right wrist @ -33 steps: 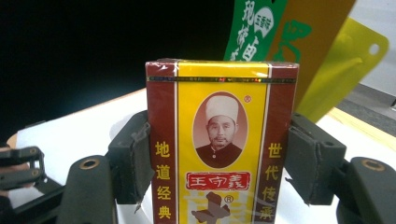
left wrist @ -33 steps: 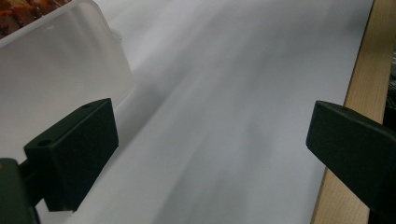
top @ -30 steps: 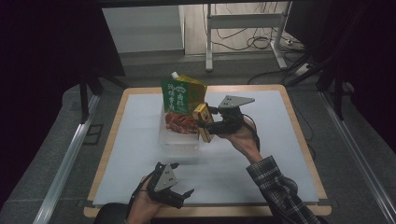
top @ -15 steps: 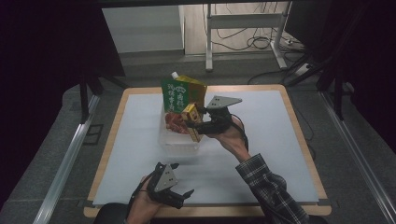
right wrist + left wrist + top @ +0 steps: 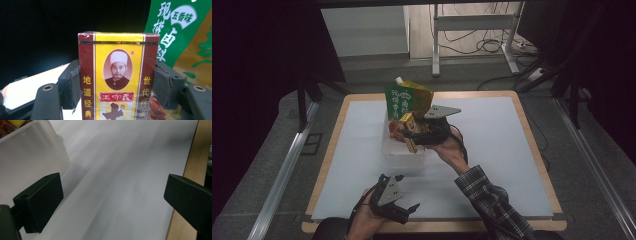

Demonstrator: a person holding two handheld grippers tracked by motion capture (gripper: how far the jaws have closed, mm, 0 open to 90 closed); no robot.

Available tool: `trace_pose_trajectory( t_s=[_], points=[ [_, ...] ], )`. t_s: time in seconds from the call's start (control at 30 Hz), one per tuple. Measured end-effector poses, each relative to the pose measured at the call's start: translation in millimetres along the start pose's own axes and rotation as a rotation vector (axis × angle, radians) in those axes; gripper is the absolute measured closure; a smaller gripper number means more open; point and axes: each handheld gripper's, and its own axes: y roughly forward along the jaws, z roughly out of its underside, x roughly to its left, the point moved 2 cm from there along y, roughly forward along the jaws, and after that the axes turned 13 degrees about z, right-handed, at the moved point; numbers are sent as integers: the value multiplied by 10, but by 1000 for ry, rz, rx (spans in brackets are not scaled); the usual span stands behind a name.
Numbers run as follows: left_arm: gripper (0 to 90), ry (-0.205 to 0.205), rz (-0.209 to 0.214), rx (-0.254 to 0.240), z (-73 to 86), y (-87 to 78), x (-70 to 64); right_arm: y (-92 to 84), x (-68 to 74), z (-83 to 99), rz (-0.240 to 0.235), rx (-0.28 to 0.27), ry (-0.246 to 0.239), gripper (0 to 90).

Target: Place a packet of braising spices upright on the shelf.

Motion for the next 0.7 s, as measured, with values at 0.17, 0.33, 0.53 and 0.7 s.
trace_pose_trajectory(
  t_s=[0.17,0.33,0.53,0.7],
  points=[
    [21,1,-1,2,1,4,-2,59,49,67,-17,1,16,321],
    [21,5,-1,6,2,6,-4,92,80,134,-14,6,15,322],
    [21,8,-1,13,3,10,-5,119,63,239,-14,25,30,322],
    [22,11,-1,17,4,17,-8,107,40,306,-18,47,41,323]
  ],
)
